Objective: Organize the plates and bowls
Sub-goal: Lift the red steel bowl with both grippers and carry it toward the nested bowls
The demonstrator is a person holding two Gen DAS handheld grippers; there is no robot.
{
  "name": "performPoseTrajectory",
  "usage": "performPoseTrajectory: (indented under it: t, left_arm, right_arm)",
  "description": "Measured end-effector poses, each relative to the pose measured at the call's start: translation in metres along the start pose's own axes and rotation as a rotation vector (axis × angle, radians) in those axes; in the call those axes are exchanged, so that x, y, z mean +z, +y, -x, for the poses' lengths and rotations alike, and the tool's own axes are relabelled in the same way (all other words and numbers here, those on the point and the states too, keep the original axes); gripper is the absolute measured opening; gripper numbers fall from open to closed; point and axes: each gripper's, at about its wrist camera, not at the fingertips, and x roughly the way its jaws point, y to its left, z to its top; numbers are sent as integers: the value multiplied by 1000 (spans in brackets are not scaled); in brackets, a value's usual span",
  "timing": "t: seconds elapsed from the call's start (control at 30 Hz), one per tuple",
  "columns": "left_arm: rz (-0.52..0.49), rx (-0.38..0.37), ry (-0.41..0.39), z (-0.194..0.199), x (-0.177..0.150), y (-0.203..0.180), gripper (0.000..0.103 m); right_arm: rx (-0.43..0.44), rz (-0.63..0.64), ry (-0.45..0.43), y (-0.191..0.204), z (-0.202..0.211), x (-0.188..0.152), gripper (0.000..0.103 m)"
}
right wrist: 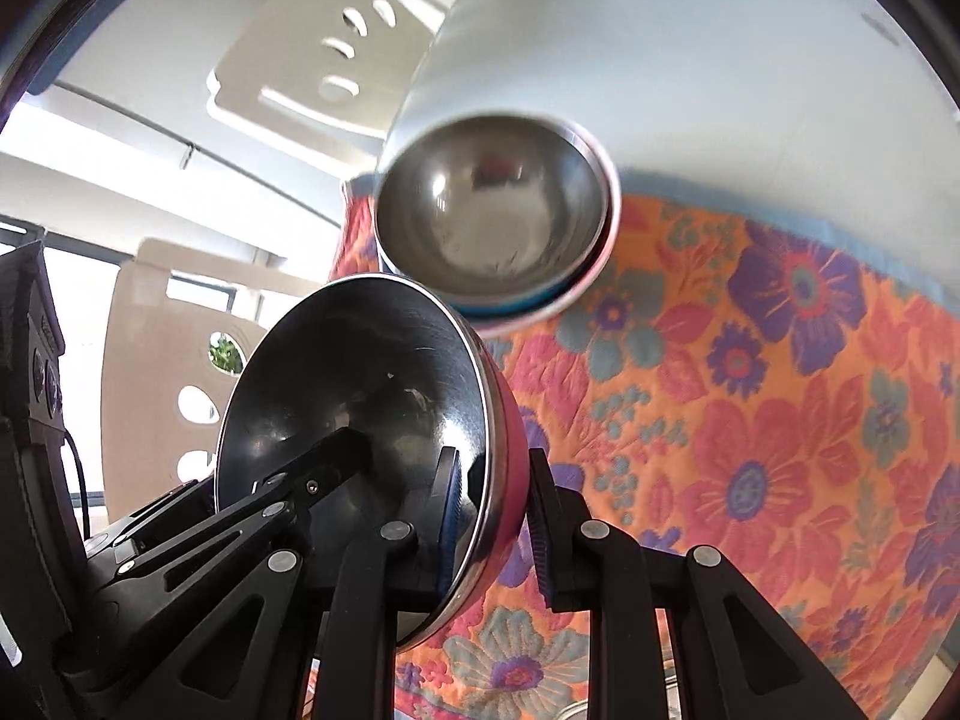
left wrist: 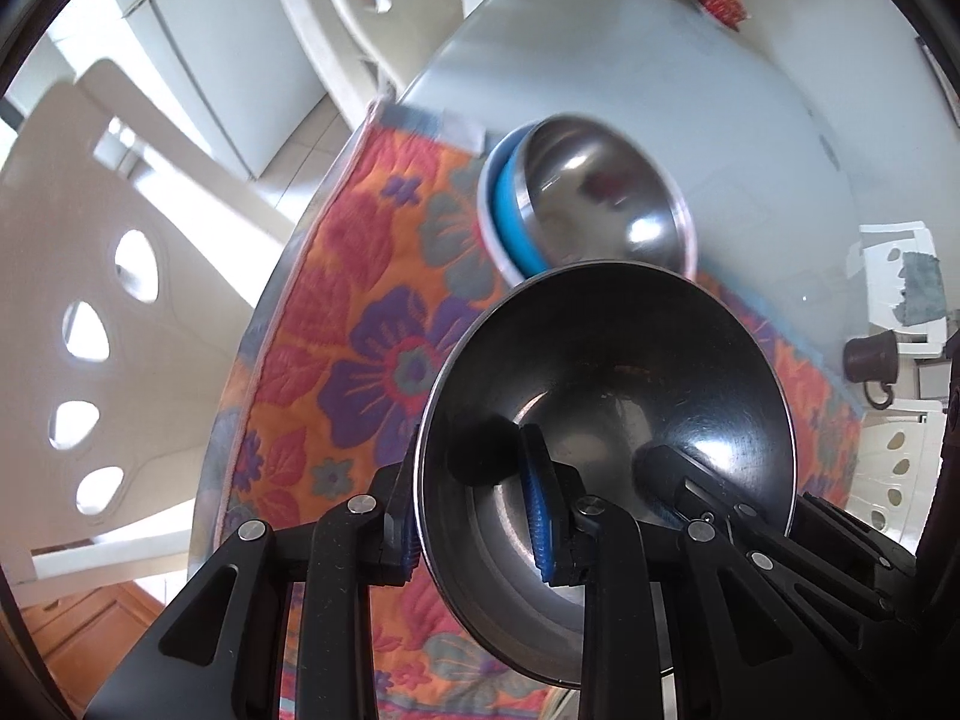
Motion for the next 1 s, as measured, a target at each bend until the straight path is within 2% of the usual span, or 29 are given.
performPoseTrajectory:
  t: [0.2,0.43,0.57,0.63,0.73,1.0]
  left_arm:
    - [-3,-31,-41,21,14,-13,24]
    - [-15,-64,-83,37,47,-23,24]
    - [-43,-37,-114,43,62,-30,24]
    - [-48,-20,-122,43,68,-31,24]
    - [-51,-18,-111,38,75,-32,24]
    - [-41,-15,-75,13,84,-31,24]
  right_arm:
    - [-3,-3,-55,2,28,12,21]
    - [-5,12,-119,10,56,40,21]
    - [-39,41,-135,20,55,51,21]
    - [-23,32,-124,19,48,53,21]
    - [7,1,-126,12,39,57,21]
    - [21,-10,-135,3,19,66,21]
